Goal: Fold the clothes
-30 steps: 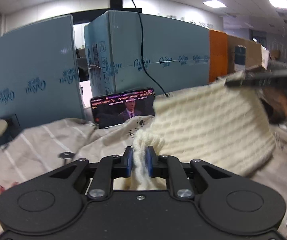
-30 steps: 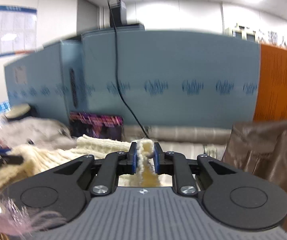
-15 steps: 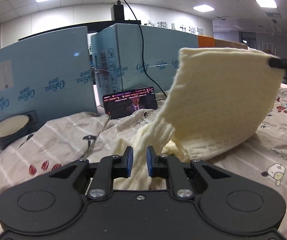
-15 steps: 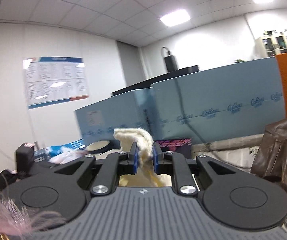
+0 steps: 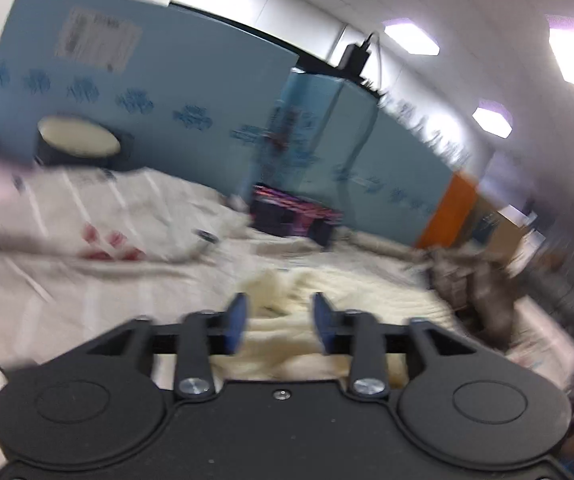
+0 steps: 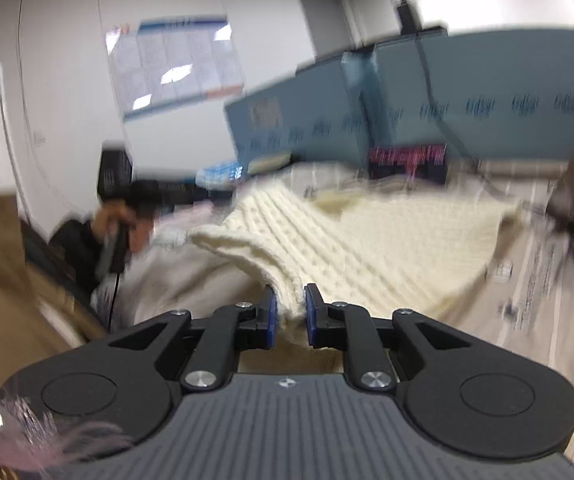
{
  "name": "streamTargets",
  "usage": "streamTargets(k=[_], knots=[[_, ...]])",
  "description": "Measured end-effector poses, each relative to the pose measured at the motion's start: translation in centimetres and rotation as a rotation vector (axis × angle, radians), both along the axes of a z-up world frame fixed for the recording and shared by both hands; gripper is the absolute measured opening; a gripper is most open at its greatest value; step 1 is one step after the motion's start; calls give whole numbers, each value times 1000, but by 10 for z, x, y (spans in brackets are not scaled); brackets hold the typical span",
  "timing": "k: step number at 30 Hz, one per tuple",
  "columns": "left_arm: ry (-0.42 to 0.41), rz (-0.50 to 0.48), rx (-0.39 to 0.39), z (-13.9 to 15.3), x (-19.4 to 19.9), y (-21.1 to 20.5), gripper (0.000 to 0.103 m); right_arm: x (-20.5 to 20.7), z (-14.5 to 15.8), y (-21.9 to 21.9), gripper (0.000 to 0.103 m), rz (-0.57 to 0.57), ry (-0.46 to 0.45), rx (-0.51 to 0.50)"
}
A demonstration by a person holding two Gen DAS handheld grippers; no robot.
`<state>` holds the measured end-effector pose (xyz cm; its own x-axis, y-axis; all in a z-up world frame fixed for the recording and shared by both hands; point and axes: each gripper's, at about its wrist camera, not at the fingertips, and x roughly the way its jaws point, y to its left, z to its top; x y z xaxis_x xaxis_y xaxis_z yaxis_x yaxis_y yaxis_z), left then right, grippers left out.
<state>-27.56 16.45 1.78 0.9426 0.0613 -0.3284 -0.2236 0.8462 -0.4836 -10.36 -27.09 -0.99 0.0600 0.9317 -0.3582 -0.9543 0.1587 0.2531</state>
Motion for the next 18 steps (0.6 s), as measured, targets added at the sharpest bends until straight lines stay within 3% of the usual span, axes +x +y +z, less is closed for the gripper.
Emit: streamTargets(k=[2,4,6,7,10,13,16,18], knots=[[23,3,-37,-1,-1,-6,76,-4,-10,-3,18,12,6,-49],[56,17,-59,-4,0,-10,77,-6,-11,-9,30,10,-8,-51],[89,75,-42,-6,0,-12,77,-8,-9,-17,72,5,-32,-28],[101,110,-25,-7,0,-12,79,-9,-7,-21,79,3,-44,-16],[110,152,106,-2,5,-15,83,0,3,-33,83,-15,-61,65],[149,106,302,3,25,-20,92,29,11,-25,86,-150,-57,79],[234,21,491,-2,56,-23,94,71,10,-1,86,-321,28,46],[263,-12,522,-6,73,-14,94,101,5,19,86,-411,111,27]])
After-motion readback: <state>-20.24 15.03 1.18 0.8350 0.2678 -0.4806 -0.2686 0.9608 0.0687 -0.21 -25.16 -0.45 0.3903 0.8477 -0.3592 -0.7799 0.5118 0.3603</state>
